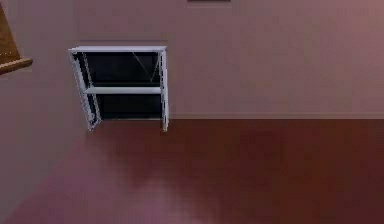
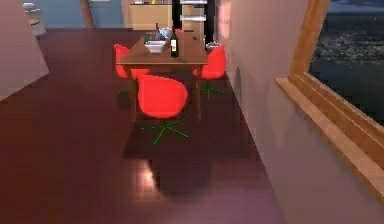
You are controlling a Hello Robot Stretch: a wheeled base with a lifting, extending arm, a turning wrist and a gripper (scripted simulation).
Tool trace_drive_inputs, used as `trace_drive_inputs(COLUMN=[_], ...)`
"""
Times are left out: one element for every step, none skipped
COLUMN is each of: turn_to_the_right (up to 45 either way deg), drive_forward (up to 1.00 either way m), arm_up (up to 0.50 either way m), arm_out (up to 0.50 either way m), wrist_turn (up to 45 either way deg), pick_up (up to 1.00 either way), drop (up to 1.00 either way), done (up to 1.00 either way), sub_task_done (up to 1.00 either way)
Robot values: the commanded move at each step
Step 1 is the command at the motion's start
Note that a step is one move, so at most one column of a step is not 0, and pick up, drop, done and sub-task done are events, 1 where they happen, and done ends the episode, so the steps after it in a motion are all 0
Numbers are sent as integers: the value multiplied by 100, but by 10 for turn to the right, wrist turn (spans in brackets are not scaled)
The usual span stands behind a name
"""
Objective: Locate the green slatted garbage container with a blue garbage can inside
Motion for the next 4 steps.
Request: trace_drive_inputs(turn_to_the_right=[450, 120, 0, 0], drive_forward=[0, 0, 100, 100], arm_up=[0, 0, 0, 0], arm_out=[0, 0, 0, 0], wrist_turn=[0, 0, 0, 0], pick_up=[0, 0, 0, 0], drop=[0, 0, 0, 0], done=[0, 0, 0, 0], sub_task_done=[0, 0, 0, 0])
